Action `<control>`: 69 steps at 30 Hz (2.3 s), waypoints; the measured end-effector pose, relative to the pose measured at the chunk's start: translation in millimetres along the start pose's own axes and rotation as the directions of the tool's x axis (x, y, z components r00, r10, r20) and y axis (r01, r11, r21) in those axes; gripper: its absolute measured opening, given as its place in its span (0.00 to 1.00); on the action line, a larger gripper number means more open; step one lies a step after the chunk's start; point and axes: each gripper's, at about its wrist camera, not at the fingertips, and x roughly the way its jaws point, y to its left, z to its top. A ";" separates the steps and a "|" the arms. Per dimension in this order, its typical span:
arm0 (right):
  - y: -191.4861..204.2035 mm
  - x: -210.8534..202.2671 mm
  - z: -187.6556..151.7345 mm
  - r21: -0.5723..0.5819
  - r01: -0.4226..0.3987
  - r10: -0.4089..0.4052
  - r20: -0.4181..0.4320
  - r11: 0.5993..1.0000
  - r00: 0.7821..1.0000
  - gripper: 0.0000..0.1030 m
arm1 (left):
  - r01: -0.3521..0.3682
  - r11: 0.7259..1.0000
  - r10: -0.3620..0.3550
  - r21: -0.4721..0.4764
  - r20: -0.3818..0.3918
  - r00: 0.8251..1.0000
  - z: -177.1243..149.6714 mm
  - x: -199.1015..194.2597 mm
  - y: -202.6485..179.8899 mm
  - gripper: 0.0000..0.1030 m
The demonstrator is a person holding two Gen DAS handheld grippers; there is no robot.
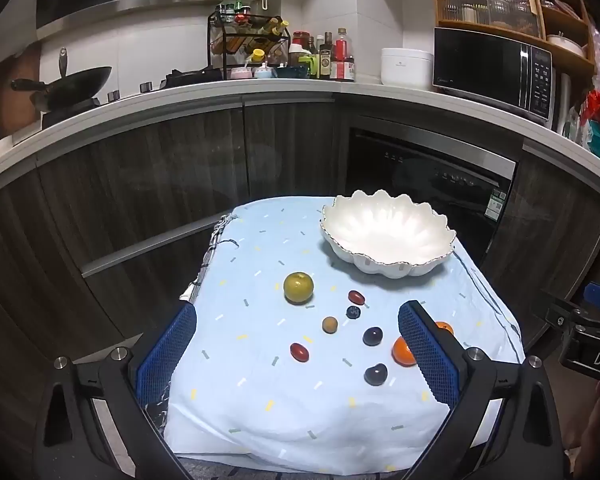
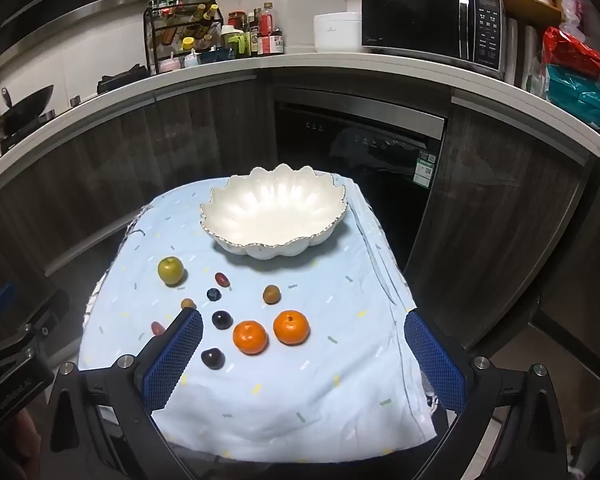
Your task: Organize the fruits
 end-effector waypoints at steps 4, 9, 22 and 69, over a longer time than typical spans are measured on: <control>-1.5 -2.0 -0.7 0.009 -0.010 0.010 0.012 1.000 1.000 0.99 | 0.000 1.000 -0.001 -0.002 -0.004 1.000 0.1 1.3 -1.6 1.00; -0.8 -1.6 -0.6 0.005 0.004 -0.004 0.006 1.000 1.000 0.99 | 0.001 1.000 -0.001 -0.004 0.002 1.000 1.0 1.7 -5.9 1.00; -2.8 -7.3 -2.4 0.010 0.005 -0.005 0.009 1.000 1.000 0.99 | 0.016 1.000 -0.016 -0.013 0.011 1.000 -5.4 -7.5 1.7 1.00; -3.9 -13.5 -4.5 0.007 0.016 -0.017 0.040 1.000 0.999 0.99 | 0.024 1.000 -0.024 -0.014 0.010 1.000 -2.4 -10.7 -1.1 1.00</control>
